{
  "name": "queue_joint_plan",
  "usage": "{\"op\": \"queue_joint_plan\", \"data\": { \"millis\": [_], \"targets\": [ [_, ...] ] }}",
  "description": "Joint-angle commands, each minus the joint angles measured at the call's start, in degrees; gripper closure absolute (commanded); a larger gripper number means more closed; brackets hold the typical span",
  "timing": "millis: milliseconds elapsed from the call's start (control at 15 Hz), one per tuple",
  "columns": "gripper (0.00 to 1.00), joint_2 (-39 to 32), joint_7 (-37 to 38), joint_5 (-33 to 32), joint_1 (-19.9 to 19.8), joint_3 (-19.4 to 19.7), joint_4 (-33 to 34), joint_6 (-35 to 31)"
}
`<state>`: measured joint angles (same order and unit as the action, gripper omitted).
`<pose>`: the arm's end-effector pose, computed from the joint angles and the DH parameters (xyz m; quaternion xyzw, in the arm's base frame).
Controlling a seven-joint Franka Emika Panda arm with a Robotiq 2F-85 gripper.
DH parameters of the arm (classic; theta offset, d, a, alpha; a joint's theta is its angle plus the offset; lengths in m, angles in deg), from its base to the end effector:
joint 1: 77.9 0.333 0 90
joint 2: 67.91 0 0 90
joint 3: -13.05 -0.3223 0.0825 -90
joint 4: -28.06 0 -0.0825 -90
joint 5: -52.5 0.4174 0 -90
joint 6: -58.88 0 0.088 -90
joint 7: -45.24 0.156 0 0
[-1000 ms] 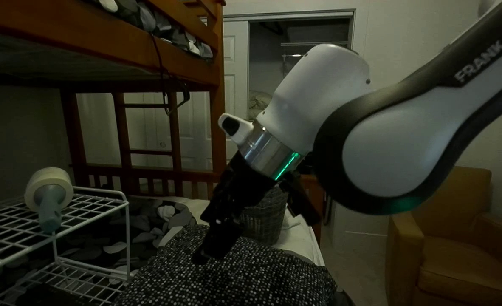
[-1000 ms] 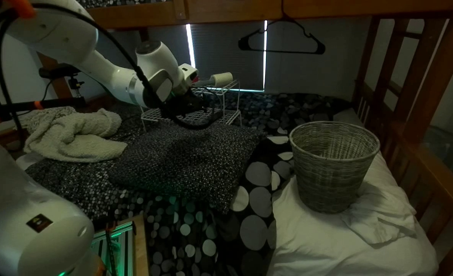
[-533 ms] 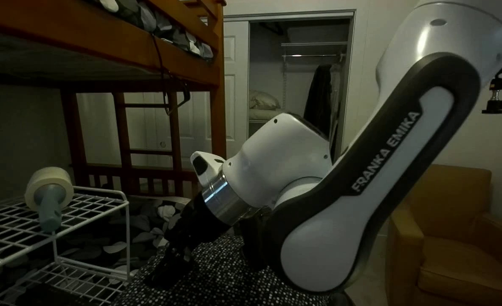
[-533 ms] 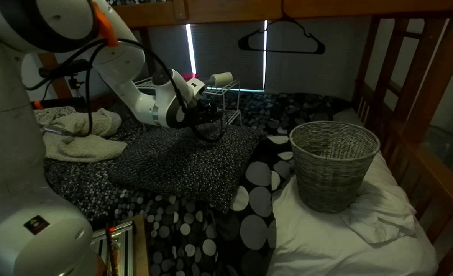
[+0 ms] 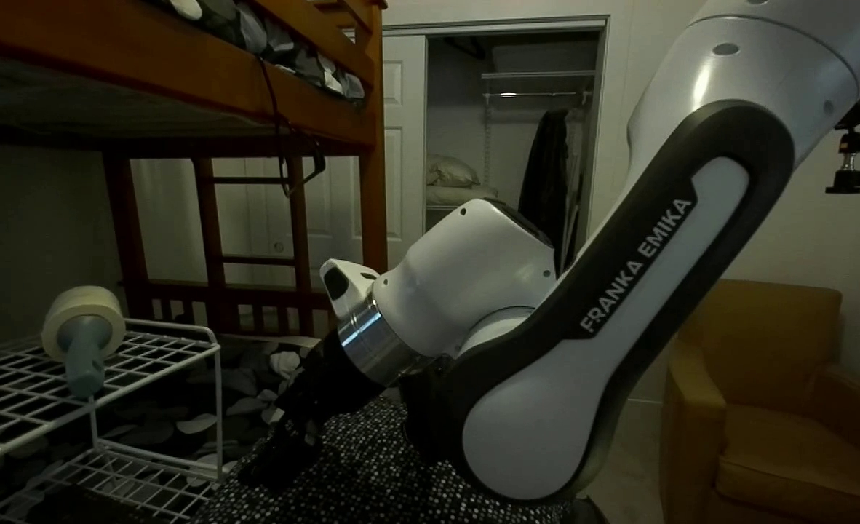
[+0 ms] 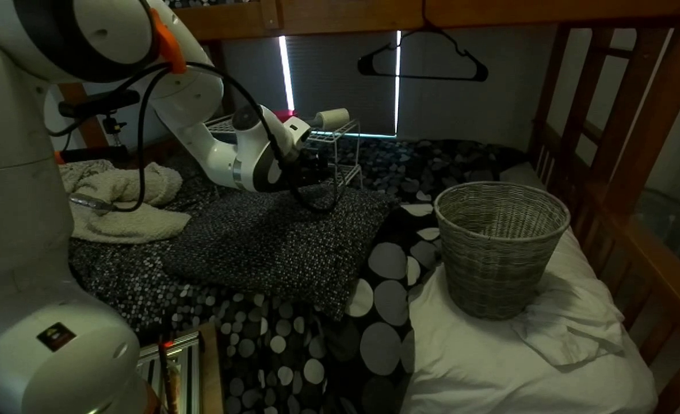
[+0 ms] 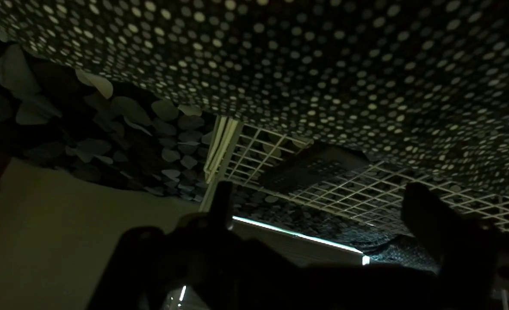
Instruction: Remove the remote from the bottom rack and put it in the basket
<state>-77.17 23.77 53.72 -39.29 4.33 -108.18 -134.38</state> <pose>0.4173 0.4482 0.3019 -0.7633 -0.5029 -0.3924 0.1031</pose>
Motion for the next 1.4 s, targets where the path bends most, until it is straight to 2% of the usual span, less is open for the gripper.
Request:
{"op": "queue_joint_plan", "data": {
  "millis": [0, 133, 200, 333, 467, 600, 667, 800, 933, 1000, 1133, 1333],
  "targets": [
    [0.0, -6.07, 1.77, 5.67, 4.23, 2.27, 5.25, -2.92],
    [0.0, -10.6, 4.39, 10.57, 7.49, 2.15, 9.69, -3.7],
    [0.0, -12.77, 6.23, 11.17, 7.52, 0.05, 12.22, -3.61],
    [0.0, -16.81, 7.97, 12.22, 9.6, -0.65, 16.83, -4.54],
    [0.0, -19.9, 6.34, 15.34, 16.14, 5.13, 20.43, -7.93],
    [0.0, -21.54, 4.77, 17.62, 19.29, 8.37, 22.41, -9.0],
    [0.0, -19.31, 6.47, 14.71, 15.93, 4.9, 19.79, -7.73],
    [0.0, -20.92, 6.18, 15.66, 17.98, 7.2, 21.75, -8.04],
    [0.0, -22.71, 6.06, 16.64, 18.9, 8.58, 22.71, -11.26],
    [0.0, -23.61, 4.95, 19.78, 21.84, 12.08, 23.09, -12.87],
    [0.0, -25.71, 4.95, 23.46, 23.62, 14.39, 24.01, -15.88],
    [0.0, -28.59, 5.86, 24.58, 23.88, 14.65, 25.35, -16.56]
  ]
}}
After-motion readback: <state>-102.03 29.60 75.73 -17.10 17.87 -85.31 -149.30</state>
